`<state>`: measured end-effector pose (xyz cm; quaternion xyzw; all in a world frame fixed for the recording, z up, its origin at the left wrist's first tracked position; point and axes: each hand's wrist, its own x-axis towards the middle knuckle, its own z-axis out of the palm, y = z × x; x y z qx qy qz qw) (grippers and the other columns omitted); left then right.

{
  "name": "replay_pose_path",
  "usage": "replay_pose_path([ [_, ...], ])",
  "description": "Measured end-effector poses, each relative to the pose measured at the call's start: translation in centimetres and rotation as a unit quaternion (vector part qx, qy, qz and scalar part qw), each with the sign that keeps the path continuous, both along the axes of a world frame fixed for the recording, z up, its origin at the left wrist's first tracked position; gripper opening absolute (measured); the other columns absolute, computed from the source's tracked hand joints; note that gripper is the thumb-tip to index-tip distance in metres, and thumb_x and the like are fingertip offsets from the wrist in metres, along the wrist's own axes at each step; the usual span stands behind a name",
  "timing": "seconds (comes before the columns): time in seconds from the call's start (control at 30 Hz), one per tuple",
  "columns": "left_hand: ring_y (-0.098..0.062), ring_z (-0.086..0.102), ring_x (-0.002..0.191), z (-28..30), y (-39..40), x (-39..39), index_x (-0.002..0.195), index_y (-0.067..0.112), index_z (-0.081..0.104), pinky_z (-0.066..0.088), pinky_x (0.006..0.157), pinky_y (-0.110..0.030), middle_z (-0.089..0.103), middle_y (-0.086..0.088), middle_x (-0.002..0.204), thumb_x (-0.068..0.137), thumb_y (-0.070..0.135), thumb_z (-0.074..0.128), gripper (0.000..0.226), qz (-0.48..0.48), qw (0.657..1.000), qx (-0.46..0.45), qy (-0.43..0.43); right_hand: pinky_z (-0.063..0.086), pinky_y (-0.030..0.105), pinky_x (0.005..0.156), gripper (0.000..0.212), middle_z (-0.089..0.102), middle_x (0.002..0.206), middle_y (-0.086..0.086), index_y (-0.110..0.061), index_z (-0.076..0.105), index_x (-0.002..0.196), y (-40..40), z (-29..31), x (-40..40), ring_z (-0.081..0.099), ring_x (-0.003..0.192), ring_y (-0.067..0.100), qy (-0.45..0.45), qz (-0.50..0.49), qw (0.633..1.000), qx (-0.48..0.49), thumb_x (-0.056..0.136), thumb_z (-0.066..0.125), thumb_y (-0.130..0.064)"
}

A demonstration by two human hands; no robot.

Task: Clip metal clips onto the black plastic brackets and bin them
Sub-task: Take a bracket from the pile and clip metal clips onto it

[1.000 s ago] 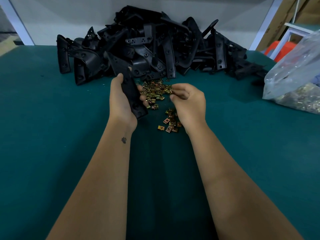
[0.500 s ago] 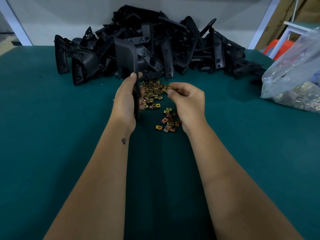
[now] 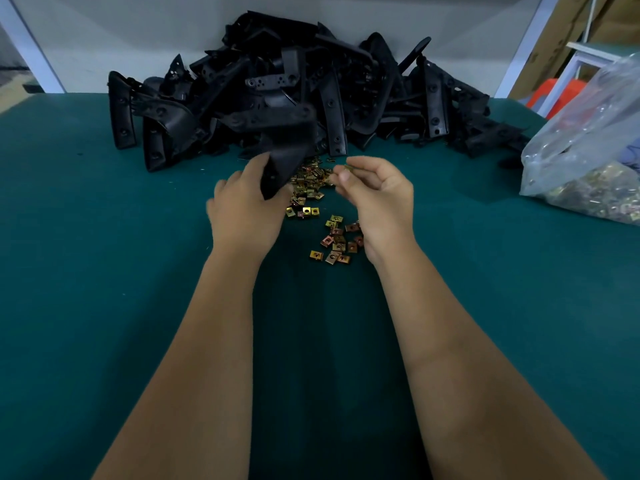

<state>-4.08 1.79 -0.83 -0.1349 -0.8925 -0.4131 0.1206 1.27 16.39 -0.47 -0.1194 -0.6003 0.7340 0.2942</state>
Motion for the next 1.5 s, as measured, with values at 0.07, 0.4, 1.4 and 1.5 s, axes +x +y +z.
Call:
replay_pose_path([
  [0.07,-0.03,0.042,0.118,-0.2,-0.1,-0.1,0.14,0.035,0.048,0.025,0.096,-0.043,0.059,-0.002,0.116,0.092,0.034,0.058,0.049,0.053,0.991,-0.118,0.026,0.056,0.022,0.081,0.016,0.073,0.086,0.003,-0.012,0.069,0.093,0.1,0.0,0.0,0.071,0.084,0.013,-0.005,-0.031,0.999,0.021,0.089,0.066,0.003],
  [0.4,-0.027,0.034,0.127,-0.3,0.3,0.3,0.127,0.037,0.061,0.005,0.111,-0.059,0.06,0.003,0.109,0.078,0.011,0.062,0.055,0.064,0.974,-0.199,0.087,0.046,0.014,0.084,0.022,0.067,0.093,-0.015,-0.033,0.067,0.085,-0.8,0.0,0.1,0.061,0.096,0.001,-0.044,0.011,0.972,0.23,0.088,0.068,-0.011],
  [1.4,-0.032,0.067,0.106,-0.7,3.2,0.8,0.135,-0.001,0.051,0.06,0.07,-0.036,0.065,-0.021,0.123,0.1,0.005,0.048,0.035,-0.025,0.641,0.702,-0.309,0.053,0.017,0.08,0.02,0.071,0.094,0.0,-0.018,0.072,0.096,-5.9,0.0,-1.6,0.066,0.089,0.006,0.015,-0.001,0.997,-0.077,0.092,0.063,-0.001],
  [1.5,-0.027,0.07,0.094,-0.4,2.9,0.3,0.128,0.001,0.055,0.06,0.067,-0.035,0.07,-0.015,0.11,0.098,0.005,0.051,0.03,-0.041,0.651,0.684,-0.328,0.053,0.021,0.09,0.022,0.073,0.105,0.0,-0.013,0.072,0.107,-5.3,-0.4,-1.6,0.067,0.104,0.01,0.019,0.017,0.995,-0.097,0.095,0.059,0.0],
])
